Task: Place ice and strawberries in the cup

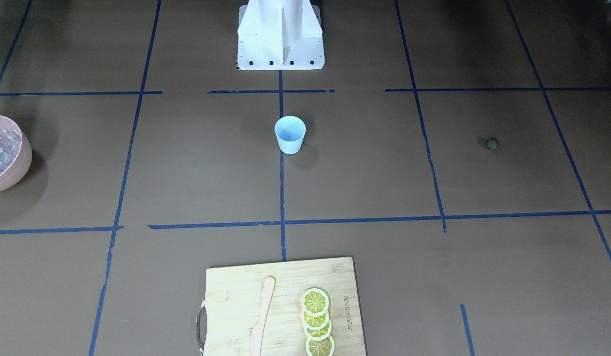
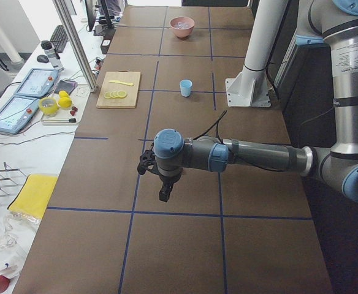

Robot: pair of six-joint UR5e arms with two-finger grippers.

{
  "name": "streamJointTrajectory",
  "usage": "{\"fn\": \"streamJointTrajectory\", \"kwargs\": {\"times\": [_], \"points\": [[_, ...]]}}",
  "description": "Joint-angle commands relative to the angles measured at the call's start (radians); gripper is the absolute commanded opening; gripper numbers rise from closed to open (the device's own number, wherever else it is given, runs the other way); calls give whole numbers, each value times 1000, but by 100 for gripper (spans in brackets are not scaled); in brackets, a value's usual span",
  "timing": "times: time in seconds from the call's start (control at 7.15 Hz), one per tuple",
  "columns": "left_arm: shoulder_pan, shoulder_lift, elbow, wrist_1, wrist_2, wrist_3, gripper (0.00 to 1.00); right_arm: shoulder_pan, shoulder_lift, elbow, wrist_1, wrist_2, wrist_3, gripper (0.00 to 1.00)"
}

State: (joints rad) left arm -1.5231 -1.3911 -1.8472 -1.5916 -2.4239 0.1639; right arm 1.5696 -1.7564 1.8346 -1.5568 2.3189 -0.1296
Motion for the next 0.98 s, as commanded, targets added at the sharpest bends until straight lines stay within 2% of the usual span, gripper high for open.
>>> {"fn": "streamJointTrajectory", "kwargs": {"times": [0.0,0.28,0.42,0.7,0.84], "points": [[0,3,-3,-1,-1,-1,100,-16,0,0,4,17,69,100],[0,1,-3,-1,-1,-1,100,-91,0,-1,123,25,221,100],[0,3,-4,-2,-3,-1,100,-182,0,-8,217,10,253,100],[1,3,-4,-2,-4,-1,100,-238,3,-43,302,5,406,99],[0,3,-4,-2,-6,-1,100,-275,3,-69,373,-27,485,99]]}}
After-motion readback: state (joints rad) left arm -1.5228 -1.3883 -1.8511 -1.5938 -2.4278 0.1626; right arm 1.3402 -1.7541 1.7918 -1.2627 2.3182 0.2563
